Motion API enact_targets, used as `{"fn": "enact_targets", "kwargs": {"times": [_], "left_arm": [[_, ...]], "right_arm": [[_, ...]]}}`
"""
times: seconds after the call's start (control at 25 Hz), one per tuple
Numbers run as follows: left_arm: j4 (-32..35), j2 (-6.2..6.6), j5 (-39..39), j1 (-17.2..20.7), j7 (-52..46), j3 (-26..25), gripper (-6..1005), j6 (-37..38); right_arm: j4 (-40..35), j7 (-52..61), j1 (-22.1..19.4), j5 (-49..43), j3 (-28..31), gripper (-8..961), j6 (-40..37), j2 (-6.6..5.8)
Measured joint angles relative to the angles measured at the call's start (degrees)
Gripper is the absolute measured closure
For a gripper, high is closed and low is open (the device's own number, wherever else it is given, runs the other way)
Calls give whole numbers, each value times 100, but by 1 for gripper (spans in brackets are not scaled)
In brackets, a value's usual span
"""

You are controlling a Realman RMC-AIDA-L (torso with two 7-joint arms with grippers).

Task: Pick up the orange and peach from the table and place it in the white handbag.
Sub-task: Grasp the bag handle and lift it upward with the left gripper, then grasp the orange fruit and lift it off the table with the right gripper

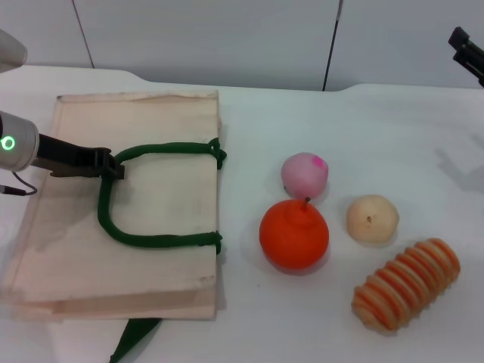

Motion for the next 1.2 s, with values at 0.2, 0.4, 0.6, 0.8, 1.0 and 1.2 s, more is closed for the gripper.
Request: {"fn": "enact_targets", "kwargs": {"times": [0.2,0.4,0.6,0.8,1.0,1.2], "left_arm": [[0,-13,-261,48,193,-21,854,23],[0,34,-1134,219,566,-27,877,-84],[0,144,-1852,397,859,-28,877,-350],[-84,278,-2823,590,1220,-35,878,-656],[-235,411,-3782,763,1601,-8,878,-934],[-219,393,-4092,771,1792,-27,878,-1056]], "right_arm": [[5,9,-1,0,0,108,-1,0],[12,22,-31,1,-19,108,-89,-2],[-32,105,-112,-224,-106,108,-721,-24],[-661,927,-162,-1601,-118,108,-1483,-105],[-1466,1701,-124,-2978,-106,108,-2187,-48],[-1779,1897,39,-3803,-113,109,-2850,11]]}}
